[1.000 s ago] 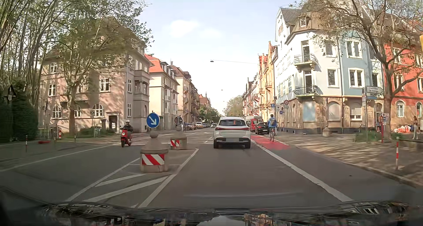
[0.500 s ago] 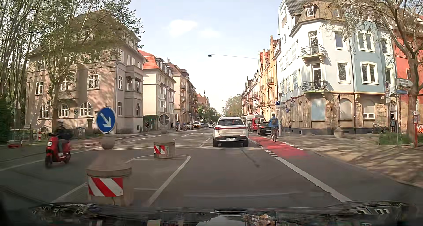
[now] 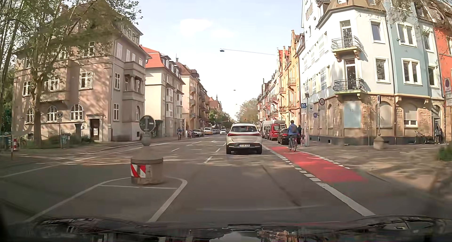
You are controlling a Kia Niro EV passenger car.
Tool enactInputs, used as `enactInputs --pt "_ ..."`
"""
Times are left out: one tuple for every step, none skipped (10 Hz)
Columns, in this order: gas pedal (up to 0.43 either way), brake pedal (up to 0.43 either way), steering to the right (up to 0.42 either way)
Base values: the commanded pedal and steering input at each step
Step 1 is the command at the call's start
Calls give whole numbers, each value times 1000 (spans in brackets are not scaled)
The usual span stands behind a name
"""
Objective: Follow the waypoints while adhering to traffic rules and regulations
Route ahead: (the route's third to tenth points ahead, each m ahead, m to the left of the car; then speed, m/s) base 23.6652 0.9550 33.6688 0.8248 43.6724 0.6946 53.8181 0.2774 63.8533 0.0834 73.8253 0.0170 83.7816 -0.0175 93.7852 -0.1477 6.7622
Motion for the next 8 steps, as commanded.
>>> enactInputs --pt "130 0 9" --pt "130 0 6" --pt "130 0 4" --pt "130 0 5" --pt "130 0 6" --pt "130 0 6" --pt "130 0 5" --pt "130 0 5"
